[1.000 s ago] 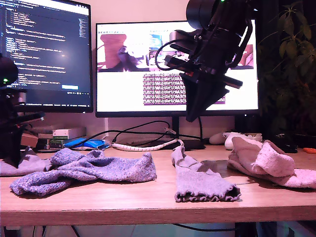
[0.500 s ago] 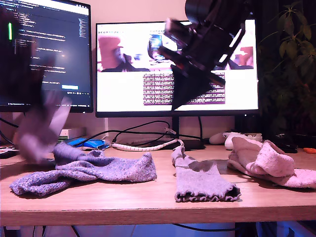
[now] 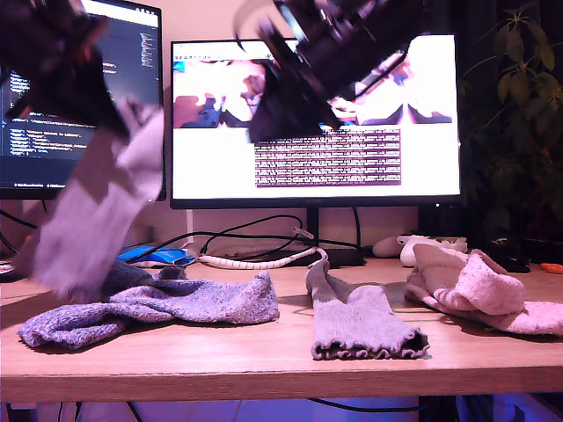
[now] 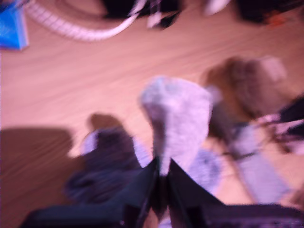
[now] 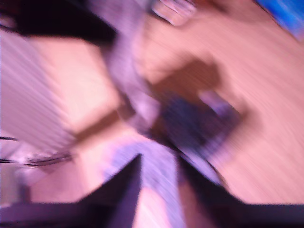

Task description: Pair up the socks based on colour and pattern, by placing them on top of one another

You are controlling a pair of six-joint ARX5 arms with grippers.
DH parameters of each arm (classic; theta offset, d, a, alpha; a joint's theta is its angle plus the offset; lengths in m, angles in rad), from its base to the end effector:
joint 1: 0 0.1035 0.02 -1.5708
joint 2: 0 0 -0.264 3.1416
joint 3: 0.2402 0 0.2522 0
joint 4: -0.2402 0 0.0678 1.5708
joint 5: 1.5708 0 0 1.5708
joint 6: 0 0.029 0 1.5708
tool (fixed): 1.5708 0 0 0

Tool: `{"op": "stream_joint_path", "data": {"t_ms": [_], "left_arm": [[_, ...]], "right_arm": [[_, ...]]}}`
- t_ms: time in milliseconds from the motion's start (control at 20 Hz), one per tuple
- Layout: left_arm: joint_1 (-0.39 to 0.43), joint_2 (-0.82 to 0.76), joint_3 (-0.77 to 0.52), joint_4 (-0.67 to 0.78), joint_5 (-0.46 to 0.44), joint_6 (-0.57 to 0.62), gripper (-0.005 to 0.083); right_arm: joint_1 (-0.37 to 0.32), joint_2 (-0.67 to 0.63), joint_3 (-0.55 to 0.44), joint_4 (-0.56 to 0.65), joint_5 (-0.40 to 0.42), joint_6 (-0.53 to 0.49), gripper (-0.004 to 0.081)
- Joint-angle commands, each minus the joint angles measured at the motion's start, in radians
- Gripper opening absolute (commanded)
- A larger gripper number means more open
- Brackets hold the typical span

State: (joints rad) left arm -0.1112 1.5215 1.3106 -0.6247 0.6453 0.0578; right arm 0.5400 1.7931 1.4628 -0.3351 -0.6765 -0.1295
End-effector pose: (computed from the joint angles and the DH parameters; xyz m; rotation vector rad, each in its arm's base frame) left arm 0.3162 -0.0529 0.3071 -0.1736 0.8029 -0.7340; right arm 0.3342 0.2215 0.2825 -0.0605 0.6282 1.2123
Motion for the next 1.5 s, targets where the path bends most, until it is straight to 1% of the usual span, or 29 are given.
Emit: {"op": "stream_joint_path", "data": {"t_ms": [0,150,250,350,500,550,600,650,700,750,800,850,900,1000,1050,1150,1200,1250,1300,1400,1450], "left_arm": [[-0.017,-0.011,-0.014,-0.003,0.043,0.013,-0.0021],[-0.050,-0.011,-0.014,-0.023,0.075,0.045,-0.0021],[-0.077,-0.011,-0.014,-0.038,0.089,0.068,-0.0021],[-0.095,-0.011,-0.014,-0.040,0.089,0.087,-0.0021],[-0.117,-0.011,-0.014,-0.039,0.109,0.101,-0.0021],[-0.122,-0.011,-0.014,-0.038,0.111,0.102,-0.0021],[-0.127,-0.011,-0.014,-0.036,0.111,0.108,-0.0021],[-0.127,-0.011,-0.014,-0.034,0.115,0.108,-0.0021],[-0.127,-0.012,-0.014,-0.034,0.119,0.108,-0.0021],[-0.127,-0.012,-0.014,-0.034,0.118,0.108,-0.0021],[-0.127,-0.012,-0.014,-0.035,0.118,0.107,-0.0020],[-0.127,-0.012,-0.014,-0.036,0.117,0.106,0.0000],[-0.126,-0.012,-0.014,-0.036,0.116,0.106,0.0048],[-0.119,-0.012,-0.014,-0.035,0.112,0.107,0.0179],[-0.115,-0.012,-0.014,-0.034,0.111,0.108,0.0203],[-0.112,-0.012,-0.014,-0.034,0.110,0.113,0.0194],[-0.110,-0.012,-0.014,-0.035,0.101,0.127,0.0137],[-0.105,-0.014,-0.014,-0.042,0.091,0.132,0.0015],[-0.104,-0.019,-0.014,-0.049,0.069,0.173,-0.0014],[-0.104,-0.034,-0.015,-0.056,0.004,0.179,-0.0021],[-0.104,-0.045,-0.020,-0.056,-0.026,0.178,-0.0021]], "right_arm": [[0.028,-0.012,-0.011,0.060,-0.021,-0.027,0.0370],[0.050,-0.012,-0.010,0.177,-0.021,-0.038,0.0370],[0.051,-0.012,-0.010,0.220,-0.018,-0.026,0.0370],[0.050,-0.012,-0.010,0.226,0.013,-0.025,0.0370],[0.048,-0.012,-0.010,0.214,0.013,-0.024,0.0366],[0.048,-0.012,-0.009,0.211,0.012,-0.024,0.0334],[0.048,-0.012,-0.009,0.208,0.010,-0.023,0.0279],[0.048,-0.012,-0.009,0.202,0.010,-0.024,0.0191],[0.048,-0.012,-0.009,0.195,0.009,-0.024,0.0077],[0.048,-0.012,-0.009,0.194,0.009,-0.024,-0.0020],[0.048,-0.012,-0.008,0.184,0.006,-0.016,-0.0012],[0.048,-0.017,-0.007,0.167,0.005,0.005,-0.0013],[0.047,-0.026,-0.007,0.138,0.005,0.013,-0.0013],[0.038,-0.053,-0.007,0.048,0.009,-0.013,-0.0013],[0.035,-0.071,-0.007,0.005,0.021,-0.032,-0.0013],[0.035,-0.116,-0.007,-0.084,0.082,-0.062,-0.0013],[0.034,-0.135,-0.007,-0.122,0.121,-0.082,-0.0013],[0.034,-0.154,-0.007,-0.159,0.159,-0.087,-0.0013],[0.034,-0.167,-0.007,-0.191,0.186,-0.107,-0.0013],[0.033,-0.188,-0.008,-0.251,0.217,-0.108,-0.0013],[0.033,-0.193,-0.008,-0.277,0.217,-0.115,-0.0013]]}}
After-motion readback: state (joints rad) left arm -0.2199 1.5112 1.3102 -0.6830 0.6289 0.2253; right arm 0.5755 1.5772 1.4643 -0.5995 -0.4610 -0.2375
